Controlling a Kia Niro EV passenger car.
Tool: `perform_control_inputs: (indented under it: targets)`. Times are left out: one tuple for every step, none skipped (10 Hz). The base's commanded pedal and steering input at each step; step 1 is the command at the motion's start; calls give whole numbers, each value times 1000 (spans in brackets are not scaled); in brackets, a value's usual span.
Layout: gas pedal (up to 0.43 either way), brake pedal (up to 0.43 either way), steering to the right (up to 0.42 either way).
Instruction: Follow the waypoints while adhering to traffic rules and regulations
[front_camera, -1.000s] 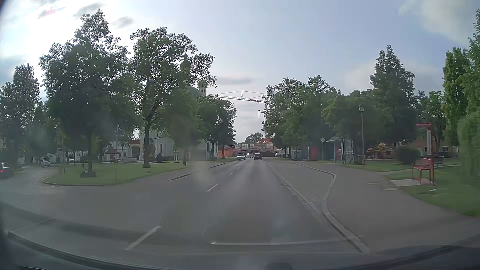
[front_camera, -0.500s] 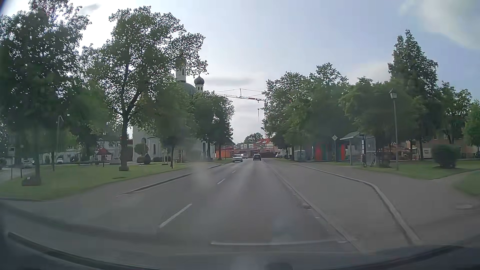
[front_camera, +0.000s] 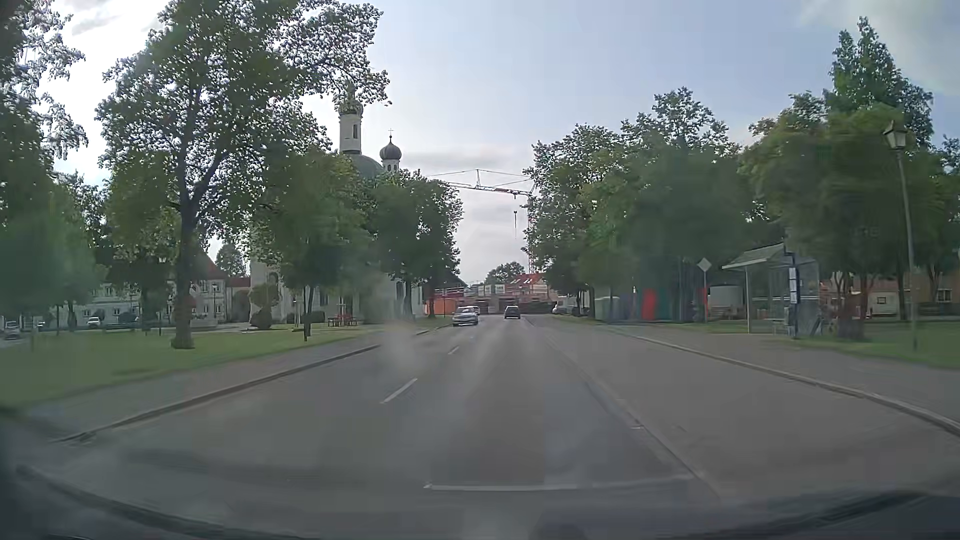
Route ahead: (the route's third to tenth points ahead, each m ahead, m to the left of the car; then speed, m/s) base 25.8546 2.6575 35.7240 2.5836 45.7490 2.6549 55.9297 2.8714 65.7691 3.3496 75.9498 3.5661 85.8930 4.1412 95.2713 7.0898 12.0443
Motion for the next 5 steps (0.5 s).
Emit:
perform_control_inputs:
  targets:
    - [169, 0, 1]
    - [169, 0, 1]
    - [169, 0, 1]
    - [169, 0, 1]
    - [157, 0, 1]
